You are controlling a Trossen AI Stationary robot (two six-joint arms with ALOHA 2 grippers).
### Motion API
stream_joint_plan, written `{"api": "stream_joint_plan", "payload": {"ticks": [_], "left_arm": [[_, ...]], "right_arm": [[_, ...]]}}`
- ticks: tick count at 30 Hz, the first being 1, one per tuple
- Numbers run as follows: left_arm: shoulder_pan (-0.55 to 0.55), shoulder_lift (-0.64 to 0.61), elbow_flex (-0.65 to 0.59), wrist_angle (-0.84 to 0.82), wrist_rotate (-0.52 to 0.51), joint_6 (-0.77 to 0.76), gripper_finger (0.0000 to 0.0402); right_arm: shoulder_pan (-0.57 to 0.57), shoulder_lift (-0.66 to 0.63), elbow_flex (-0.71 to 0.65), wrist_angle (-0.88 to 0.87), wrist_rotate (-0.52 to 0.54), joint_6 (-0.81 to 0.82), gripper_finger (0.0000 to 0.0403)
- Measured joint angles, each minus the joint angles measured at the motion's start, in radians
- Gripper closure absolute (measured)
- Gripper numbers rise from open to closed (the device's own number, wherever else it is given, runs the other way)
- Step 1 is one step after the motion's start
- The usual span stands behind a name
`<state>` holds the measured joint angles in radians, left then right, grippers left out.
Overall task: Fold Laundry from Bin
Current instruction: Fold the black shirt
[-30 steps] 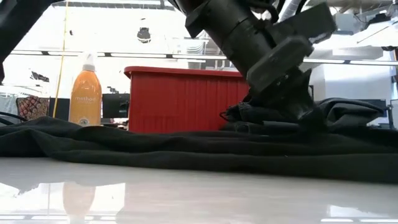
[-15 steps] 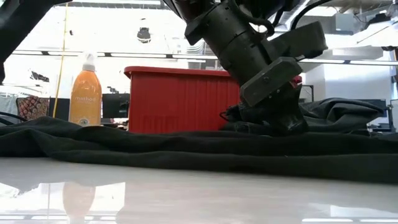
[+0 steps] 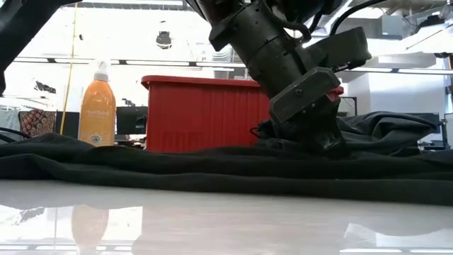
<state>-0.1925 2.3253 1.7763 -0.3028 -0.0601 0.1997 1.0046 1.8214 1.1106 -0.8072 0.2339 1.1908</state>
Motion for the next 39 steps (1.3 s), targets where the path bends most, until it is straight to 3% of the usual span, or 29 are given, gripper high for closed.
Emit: {"api": "stream_joint_plan", "payload": {"ticks": [4,13,20,25,30,33,39], "left_arm": [[0.000,0.000,0.000,0.002,0.000,0.000,0.0401],[0.000,0.000,0.000,-0.005,0.003,0.000,0.0401],[-0.001,0.000,0.000,-0.005,0.003,0.002,0.0401],[-0.005,0.000,0.000,-0.006,0.012,0.000,0.0401],[-0.011,0.000,0.000,-0.009,0.015,0.001,0.0401],[-0.011,0.000,0.000,-0.016,0.018,0.002,0.0401],[-0.010,0.000,0.000,-0.019,0.018,0.001,0.0401]], "right_arm": [[-0.038,-0.004,0.000,-0.005,-0.027,-0.074,0.0388],[-0.103,-0.123,0.048,0.087,-0.291,-0.264,0.0389],[-0.100,-0.255,0.034,0.108,-0.315,-0.192,0.0386],[-0.097,-0.216,0.023,0.106,-0.312,-0.106,0.0352],[-0.099,-0.162,0.023,0.105,-0.426,-0.016,0.0306],[-0.078,-0.159,0.023,0.105,-0.438,0.008,0.0275],[-0.015,-0.154,0.023,0.106,-0.264,0.214,0.0231]]}}
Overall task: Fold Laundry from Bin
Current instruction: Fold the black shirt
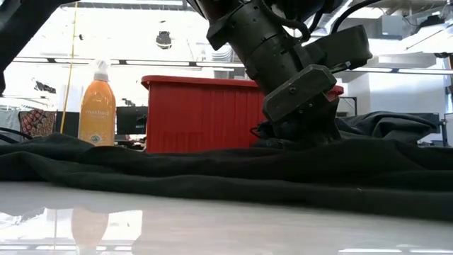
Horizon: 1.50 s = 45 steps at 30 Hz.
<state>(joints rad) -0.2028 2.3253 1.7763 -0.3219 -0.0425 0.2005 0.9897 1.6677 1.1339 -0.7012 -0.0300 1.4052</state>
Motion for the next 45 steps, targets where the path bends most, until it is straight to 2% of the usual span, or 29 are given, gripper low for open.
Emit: {"api": "stream_joint_plan", "payload": {"ticks": [8,10,13,20,23,28,30,33,45], "left_arm": [[0.000,0.000,0.000,-0.001,0.004,0.000,0.0401],[0.000,0.000,0.000,-0.001,0.004,-0.001,0.0401],[0.000,0.000,0.000,-0.001,0.005,-0.006,0.0401],[-0.001,0.000,0.000,-0.002,0.010,-0.011,0.0401],[-0.001,0.000,0.000,-0.002,0.010,-0.011,0.0401],[-0.001,0.000,0.000,-0.004,0.010,-0.011,0.0401],[-0.001,0.000,0.000,-0.004,0.010,-0.011,0.0401],[-0.001,0.000,0.000,-0.004,0.011,-0.012,0.0401],[-0.003,0.000,0.000,-0.005,0.012,-0.018,0.0401]], "right_arm": [[0.061,0.072,0.000,0.029,0.012,0.212,0.0214],[0.067,0.084,0.000,0.020,0.042,0.255,0.0214],[0.069,0.103,0.000,0.040,0.099,0.288,0.0217],[0.069,0.143,0.000,0.081,0.105,0.297,0.0224],[0.071,0.147,0.000,0.078,0.105,0.282,0.0259],[0.082,0.129,0.000,0.067,0.107,0.248,0.0370],[0.087,0.111,0.000,0.066,0.109,0.238,0.0381],[0.098,0.079,0.000,0.065,0.114,0.236,0.0364],[0.116,0.056,0.000,0.085,0.059,0.270,0.0238]]}}
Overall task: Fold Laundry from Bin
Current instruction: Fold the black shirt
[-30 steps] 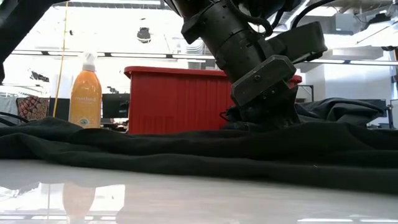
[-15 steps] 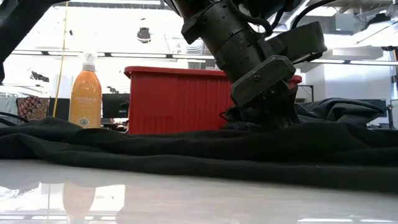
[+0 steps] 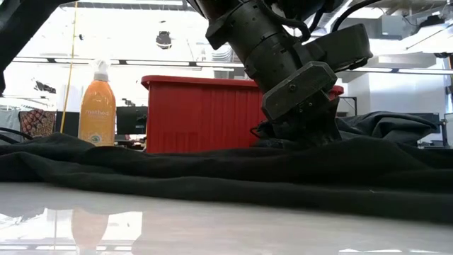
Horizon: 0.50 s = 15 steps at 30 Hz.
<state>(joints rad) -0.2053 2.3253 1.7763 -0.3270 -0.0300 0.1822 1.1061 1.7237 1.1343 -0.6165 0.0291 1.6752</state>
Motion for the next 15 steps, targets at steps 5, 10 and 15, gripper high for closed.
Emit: {"api": "stream_joint_plan", "payload": {"ticks": [5,10,15], "left_arm": [[-0.001,0.000,0.000,-0.002,0.008,0.000,0.0401],[-0.001,0.000,0.000,-0.003,0.020,0.000,0.0401],[-0.001,0.000,0.000,-0.004,0.021,-0.001,0.0401]], "right_arm": [[0.008,0.000,0.000,-0.004,-0.003,-0.005,0.0196],[0.003,0.000,0.000,-0.002,0.067,-0.007,0.0188],[-0.023,0.000,0.000,-0.002,0.071,-0.001,0.0201]]}}
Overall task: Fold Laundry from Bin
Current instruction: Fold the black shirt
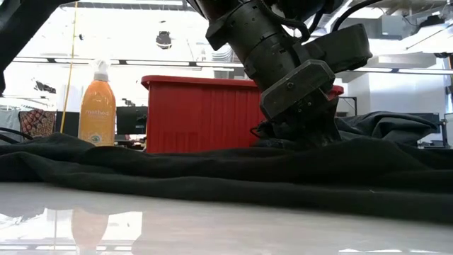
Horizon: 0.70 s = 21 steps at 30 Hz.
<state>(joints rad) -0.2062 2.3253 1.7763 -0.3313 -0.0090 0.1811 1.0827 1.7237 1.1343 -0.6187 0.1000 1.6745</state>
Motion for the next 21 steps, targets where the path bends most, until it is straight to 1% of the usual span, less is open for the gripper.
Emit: {"api": "stream_joint_plan", "payload": {"ticks": [5,10,13,19,21], "left_arm": [[0.000,0.000,0.000,0.000,0.000,-0.003,0.0401],[0.000,0.000,0.000,0.000,0.000,-0.006,0.0401],[0.000,0.000,0.000,0.000,0.000,-0.006,0.0401],[-0.006,0.000,0.000,-0.001,-0.001,-0.006,0.0401],[-0.008,0.000,0.000,-0.001,-0.001,-0.003,0.0401]], "right_arm": [[-0.013,0.000,0.000,-0.009,0.000,-0.004,0.0221],[-0.013,0.000,0.001,-0.060,-0.005,0.030,0.0258],[-0.013,0.000,0.001,-0.099,-0.027,0.068,0.0286],[-0.013,0.031,0.001,-0.086,-0.045,0.067,0.0360],[-0.011,0.031,0.001,-0.074,-0.049,0.044,0.0385]]}}
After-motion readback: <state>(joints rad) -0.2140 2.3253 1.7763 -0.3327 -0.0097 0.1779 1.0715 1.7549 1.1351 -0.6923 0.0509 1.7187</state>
